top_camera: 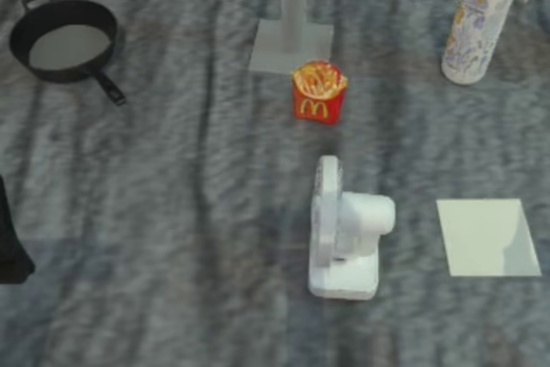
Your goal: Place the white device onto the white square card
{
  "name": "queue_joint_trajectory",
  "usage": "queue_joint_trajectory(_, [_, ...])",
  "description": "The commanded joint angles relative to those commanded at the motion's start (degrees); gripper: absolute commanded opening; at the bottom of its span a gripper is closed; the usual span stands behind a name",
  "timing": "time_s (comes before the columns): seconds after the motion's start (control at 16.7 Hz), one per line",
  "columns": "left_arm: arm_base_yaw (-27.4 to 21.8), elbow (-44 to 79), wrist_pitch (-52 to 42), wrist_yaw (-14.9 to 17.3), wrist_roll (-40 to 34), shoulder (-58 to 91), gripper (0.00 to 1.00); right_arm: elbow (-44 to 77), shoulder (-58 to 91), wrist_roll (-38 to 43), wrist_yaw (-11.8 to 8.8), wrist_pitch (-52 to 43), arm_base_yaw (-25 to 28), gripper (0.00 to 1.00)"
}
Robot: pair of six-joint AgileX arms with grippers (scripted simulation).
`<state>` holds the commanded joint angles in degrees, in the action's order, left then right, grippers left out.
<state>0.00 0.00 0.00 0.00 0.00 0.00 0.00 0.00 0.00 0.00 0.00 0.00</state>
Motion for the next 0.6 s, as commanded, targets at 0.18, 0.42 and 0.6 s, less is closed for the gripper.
queue_joint_trajectory(0.18, [0.0, 0.0, 0.0, 0.0, 0.0, 0.0, 1.0, 0.5, 0.6, 0.3, 0.0, -0.5, 0.3, 1.0])
queue_joint_trajectory(0.42, [0.0, 0.0, 0.0, 0.0, 0.0, 0.0, 1.0, 8.7, 8.9, 4.2, 0.0, -8.3, 4.0, 1.0])
queue_joint_trajectory(0.6, [0.0, 0.0, 0.0, 0.0, 0.0, 0.0, 1.0, 21.0, 21.5, 9.6, 0.1, -18.2, 8.8, 1.0])
